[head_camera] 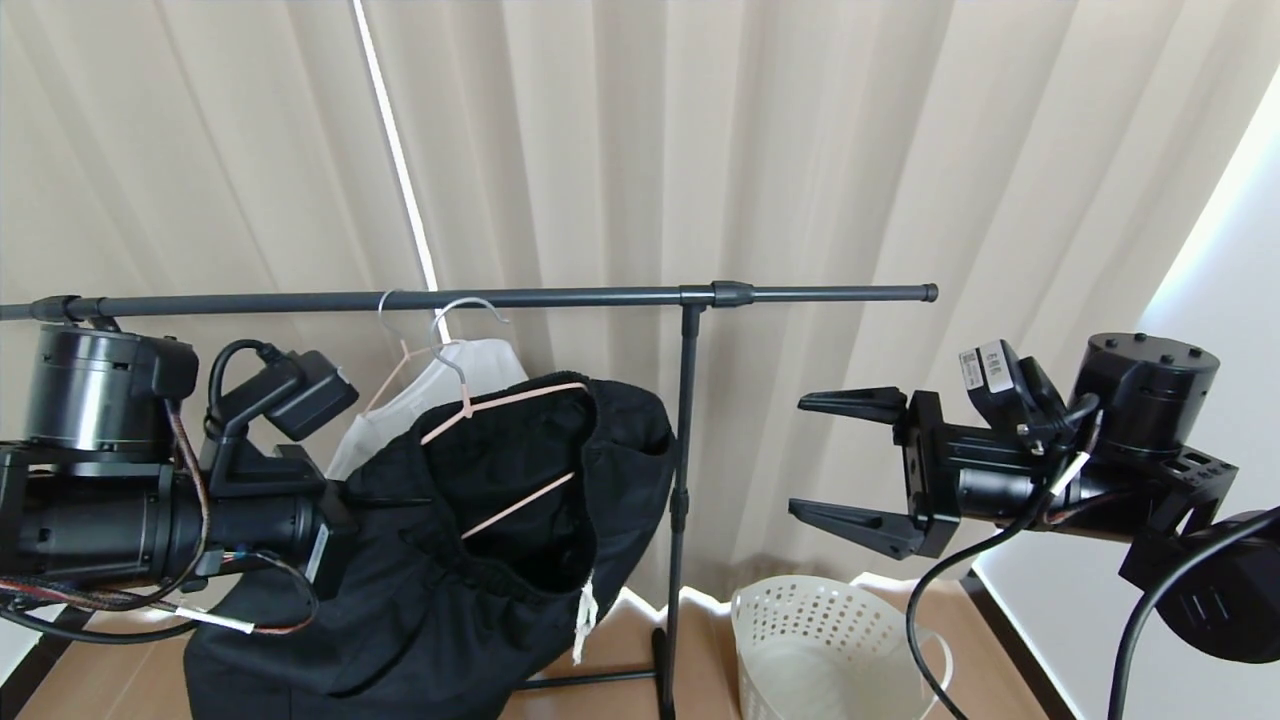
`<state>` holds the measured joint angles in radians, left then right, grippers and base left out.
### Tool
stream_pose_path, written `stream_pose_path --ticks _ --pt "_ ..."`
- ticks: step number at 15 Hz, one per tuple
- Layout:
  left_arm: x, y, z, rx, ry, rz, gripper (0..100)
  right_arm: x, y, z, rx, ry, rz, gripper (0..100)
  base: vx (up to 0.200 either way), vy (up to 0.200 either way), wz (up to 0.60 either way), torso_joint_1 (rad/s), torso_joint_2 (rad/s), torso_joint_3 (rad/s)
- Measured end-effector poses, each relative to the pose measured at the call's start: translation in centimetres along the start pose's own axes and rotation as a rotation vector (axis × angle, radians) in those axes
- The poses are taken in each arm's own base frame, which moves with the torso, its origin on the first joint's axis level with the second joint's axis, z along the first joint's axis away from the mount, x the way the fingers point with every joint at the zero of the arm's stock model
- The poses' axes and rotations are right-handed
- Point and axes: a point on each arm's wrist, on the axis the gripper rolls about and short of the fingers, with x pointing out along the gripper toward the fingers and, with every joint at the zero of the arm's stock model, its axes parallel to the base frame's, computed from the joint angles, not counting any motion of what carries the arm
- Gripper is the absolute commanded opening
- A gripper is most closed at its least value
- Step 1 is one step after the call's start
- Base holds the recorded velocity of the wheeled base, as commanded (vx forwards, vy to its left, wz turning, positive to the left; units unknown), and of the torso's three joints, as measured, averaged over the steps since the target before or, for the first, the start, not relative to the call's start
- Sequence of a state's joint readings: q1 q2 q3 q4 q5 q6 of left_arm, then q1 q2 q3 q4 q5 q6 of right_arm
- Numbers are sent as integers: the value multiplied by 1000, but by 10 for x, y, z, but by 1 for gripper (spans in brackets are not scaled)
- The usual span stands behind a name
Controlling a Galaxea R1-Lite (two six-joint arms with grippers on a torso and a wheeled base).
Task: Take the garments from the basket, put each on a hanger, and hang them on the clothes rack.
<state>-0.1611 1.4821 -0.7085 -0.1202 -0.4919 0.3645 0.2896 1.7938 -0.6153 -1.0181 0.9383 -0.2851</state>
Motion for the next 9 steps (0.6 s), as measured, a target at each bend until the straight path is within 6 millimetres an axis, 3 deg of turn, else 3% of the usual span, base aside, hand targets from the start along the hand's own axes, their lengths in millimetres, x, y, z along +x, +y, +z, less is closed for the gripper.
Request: stream_pose_path --ticks 5,9 --pt "17 7 -5 -117 12 21 0 0 0 1 -3 -2 -1 100 0 0 0 0 0 0" --pt "37 7 3 -215 -28 108 0 0 0 1 -4 -2 -1 100 0 0 0 0 0 0"
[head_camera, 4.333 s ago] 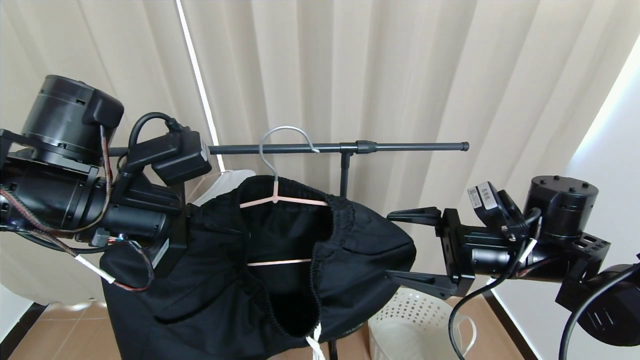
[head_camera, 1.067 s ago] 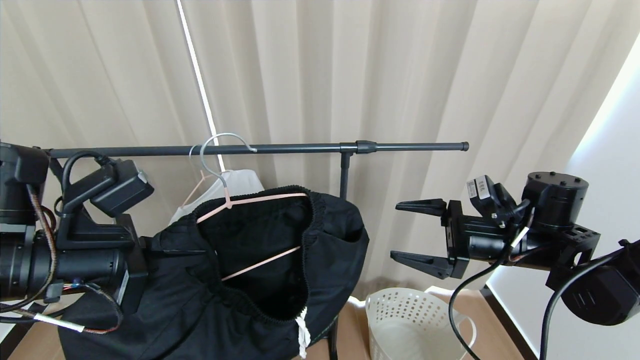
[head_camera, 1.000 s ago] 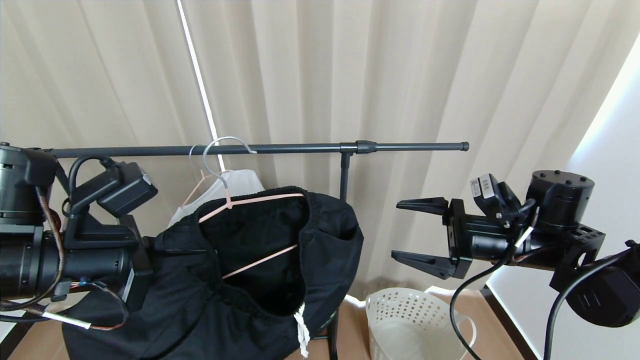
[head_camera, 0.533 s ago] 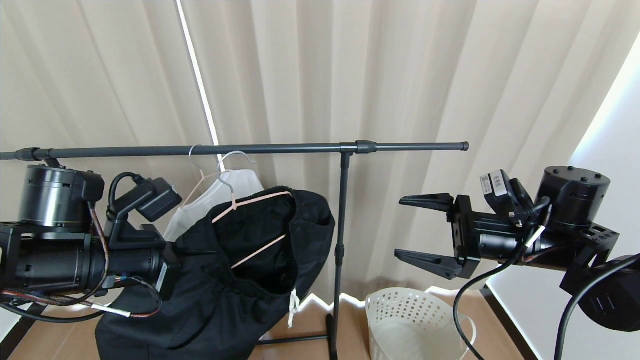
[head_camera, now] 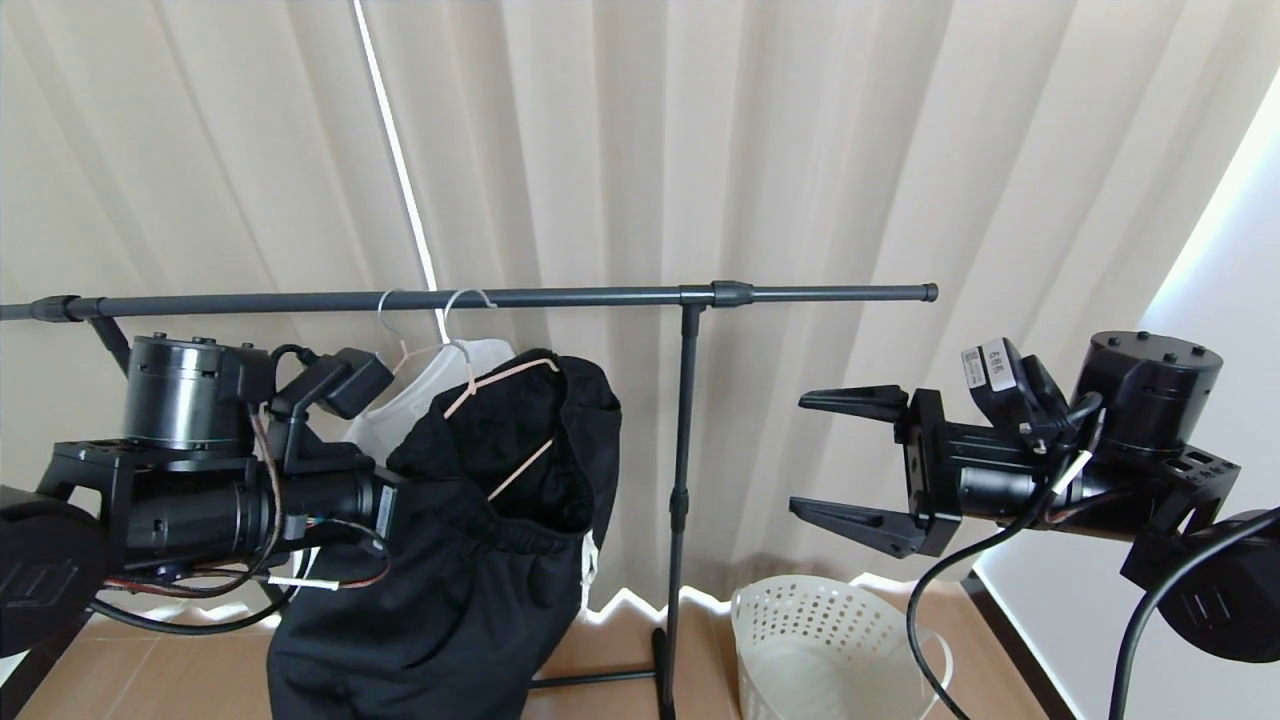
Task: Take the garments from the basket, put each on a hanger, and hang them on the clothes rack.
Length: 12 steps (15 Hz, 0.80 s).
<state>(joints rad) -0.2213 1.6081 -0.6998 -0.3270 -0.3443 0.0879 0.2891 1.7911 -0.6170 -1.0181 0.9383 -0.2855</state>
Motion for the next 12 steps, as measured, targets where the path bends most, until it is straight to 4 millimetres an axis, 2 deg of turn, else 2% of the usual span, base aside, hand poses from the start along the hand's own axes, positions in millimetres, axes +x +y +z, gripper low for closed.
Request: stream_pose_path --ticks 4,12 --pt "27 -5 6 -55 -24 69 0 0 0 0 1 0 1 100 0 0 0 0 0 0" --pt "78 8 24 -117 -102 109 0 1 -1 0 0 0 0 100 0 0 0 0 0 0"
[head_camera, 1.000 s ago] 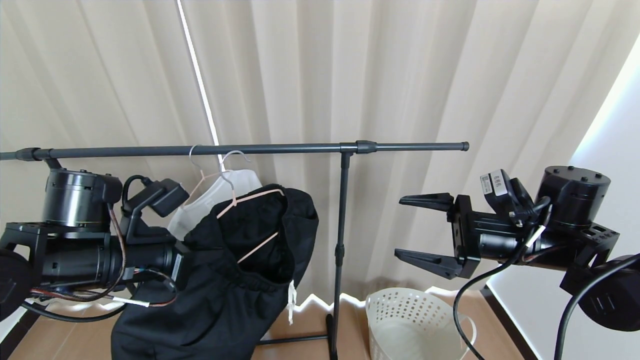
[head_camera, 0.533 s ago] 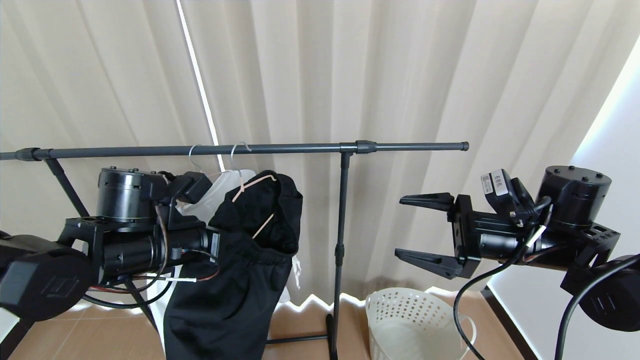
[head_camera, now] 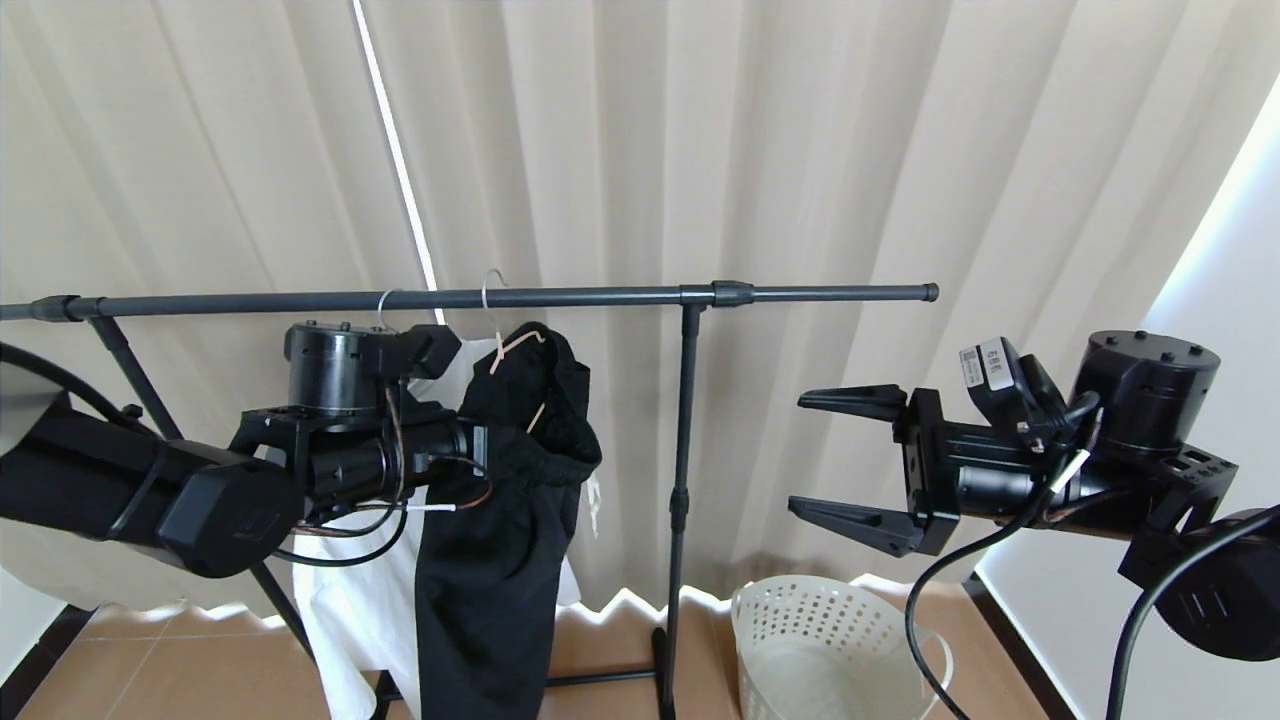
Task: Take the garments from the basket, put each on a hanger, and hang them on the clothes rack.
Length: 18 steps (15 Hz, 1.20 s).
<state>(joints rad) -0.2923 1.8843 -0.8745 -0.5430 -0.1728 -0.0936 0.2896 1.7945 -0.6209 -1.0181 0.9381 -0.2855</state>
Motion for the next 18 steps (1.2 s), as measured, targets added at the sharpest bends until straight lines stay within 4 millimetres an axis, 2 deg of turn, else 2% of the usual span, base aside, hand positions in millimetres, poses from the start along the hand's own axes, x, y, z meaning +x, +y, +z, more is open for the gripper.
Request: stream_pose_path --ticks 7,18 --pt "36 8 7 -21 -15 51 0 1 -1 -1 3 3 -1 100 0 0 0 0 0 0" --pt "60 13 2 -28 2 51 0 1 -1 -2 5 5 -1 100 0 0 0 0 0 0"
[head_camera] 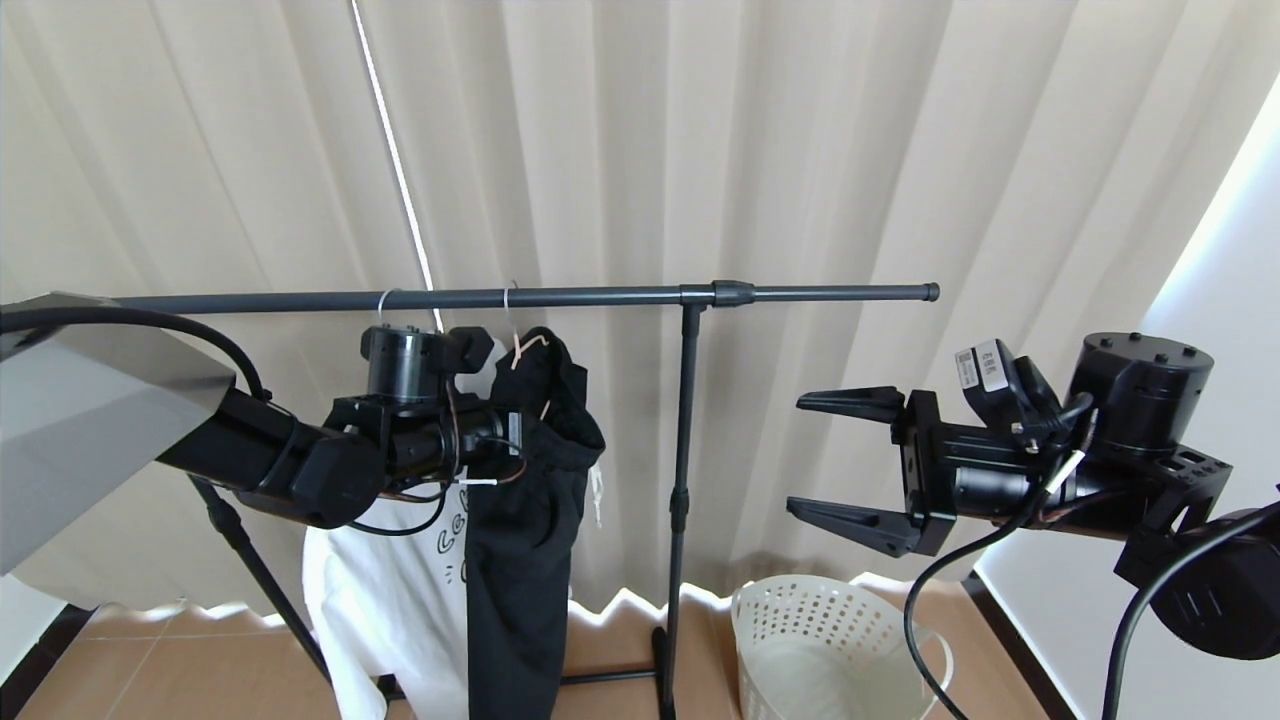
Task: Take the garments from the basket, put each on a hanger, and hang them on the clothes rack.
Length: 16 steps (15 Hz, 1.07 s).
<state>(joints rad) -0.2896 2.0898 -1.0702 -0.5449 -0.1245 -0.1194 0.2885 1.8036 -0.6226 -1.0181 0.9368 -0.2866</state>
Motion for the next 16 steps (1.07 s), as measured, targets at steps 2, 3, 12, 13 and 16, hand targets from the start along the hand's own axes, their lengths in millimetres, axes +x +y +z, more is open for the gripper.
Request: stream_pose_path --ticks 2,3,12,13,16 --pt "2 0 -1 -1 5 1 0 0 0 0 1 1 -1 100 0 0 0 0 0 0" --pt "4 1 -2 -1 7 1 0 0 -1 0 0 0 -1 100 0 0 0 0 0 0" --pt "9 2 -4 0 13 2 0 0 -1 0 -1 -1 0 100 0 0 0 0 0 0" --pt "9 2 -4 1 12 2 100 0 -1 0 -1 0 -1 100 0 0 0 0 0 0" --pt "9 1 -3 3 6 2 100 0 -1 0 -1 -1 -1 100 0 0 0 0 0 0"
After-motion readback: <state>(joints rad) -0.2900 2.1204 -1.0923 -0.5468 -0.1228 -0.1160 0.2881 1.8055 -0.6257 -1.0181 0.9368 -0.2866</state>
